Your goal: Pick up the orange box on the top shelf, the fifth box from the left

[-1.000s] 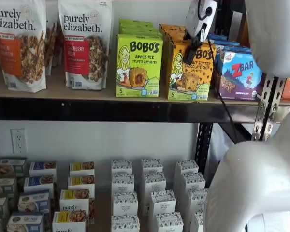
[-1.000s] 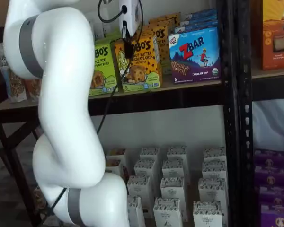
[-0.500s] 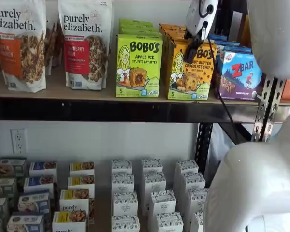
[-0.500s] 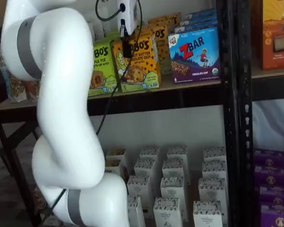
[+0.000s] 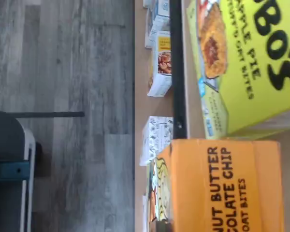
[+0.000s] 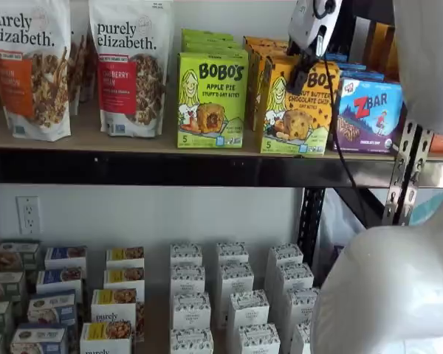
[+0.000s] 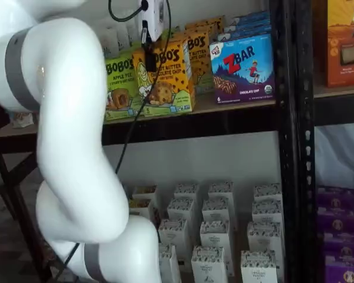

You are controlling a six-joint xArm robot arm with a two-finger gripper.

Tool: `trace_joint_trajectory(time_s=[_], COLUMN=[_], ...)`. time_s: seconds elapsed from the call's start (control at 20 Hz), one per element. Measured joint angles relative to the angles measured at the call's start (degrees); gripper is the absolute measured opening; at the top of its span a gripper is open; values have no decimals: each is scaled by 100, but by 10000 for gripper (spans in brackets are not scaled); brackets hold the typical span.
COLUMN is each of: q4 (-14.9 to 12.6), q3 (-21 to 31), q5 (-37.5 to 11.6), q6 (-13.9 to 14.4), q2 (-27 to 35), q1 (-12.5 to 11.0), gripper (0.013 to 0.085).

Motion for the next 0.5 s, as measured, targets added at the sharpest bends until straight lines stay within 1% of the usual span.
trace_joint_trajectory(time_s=[0.3,0.5], q4=[25,27], q3=[616,1018], q5=[213,213], q6=[-38,-80], q2=[-680,-1090], q1=[-64,-110], gripper=[410,410])
